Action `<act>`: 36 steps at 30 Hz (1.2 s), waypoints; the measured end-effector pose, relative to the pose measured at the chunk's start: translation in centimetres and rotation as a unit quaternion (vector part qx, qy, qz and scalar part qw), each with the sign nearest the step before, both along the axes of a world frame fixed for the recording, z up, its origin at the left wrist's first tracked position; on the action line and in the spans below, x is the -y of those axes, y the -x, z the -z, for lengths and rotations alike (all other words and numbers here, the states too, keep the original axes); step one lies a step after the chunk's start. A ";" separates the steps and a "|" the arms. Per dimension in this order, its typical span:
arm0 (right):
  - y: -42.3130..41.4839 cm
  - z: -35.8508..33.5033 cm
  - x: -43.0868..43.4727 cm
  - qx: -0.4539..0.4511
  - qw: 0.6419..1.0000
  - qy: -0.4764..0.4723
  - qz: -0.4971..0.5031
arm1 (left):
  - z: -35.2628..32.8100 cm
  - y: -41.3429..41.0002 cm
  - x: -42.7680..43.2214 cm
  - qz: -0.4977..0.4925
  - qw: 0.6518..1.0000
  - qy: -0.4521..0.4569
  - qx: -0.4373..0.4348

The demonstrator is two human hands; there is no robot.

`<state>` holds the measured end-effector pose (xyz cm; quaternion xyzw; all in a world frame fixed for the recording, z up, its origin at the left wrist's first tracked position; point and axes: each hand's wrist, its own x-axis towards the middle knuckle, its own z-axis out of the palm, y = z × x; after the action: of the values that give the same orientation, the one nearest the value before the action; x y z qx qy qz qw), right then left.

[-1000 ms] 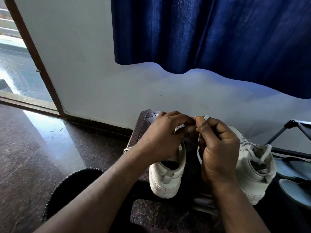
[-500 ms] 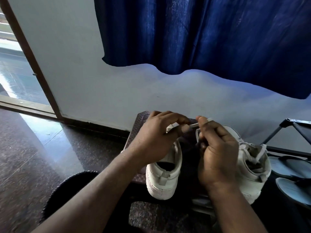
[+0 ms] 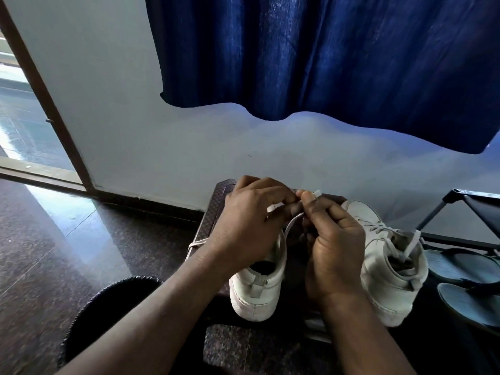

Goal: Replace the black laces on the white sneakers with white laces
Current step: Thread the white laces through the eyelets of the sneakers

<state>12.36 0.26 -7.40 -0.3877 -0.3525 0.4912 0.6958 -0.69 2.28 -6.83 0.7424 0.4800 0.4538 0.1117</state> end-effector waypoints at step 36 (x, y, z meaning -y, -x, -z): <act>-1.1 0.3 -0.3 0.053 0.998 0.003 0.026 | 0.2 0.5 0.2 -0.021 0.999 0.028 -0.001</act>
<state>13.42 0.60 -7.74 -0.4241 -0.3769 0.4526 0.6879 -1.19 2.11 -7.07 0.7296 0.5079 0.4411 0.1226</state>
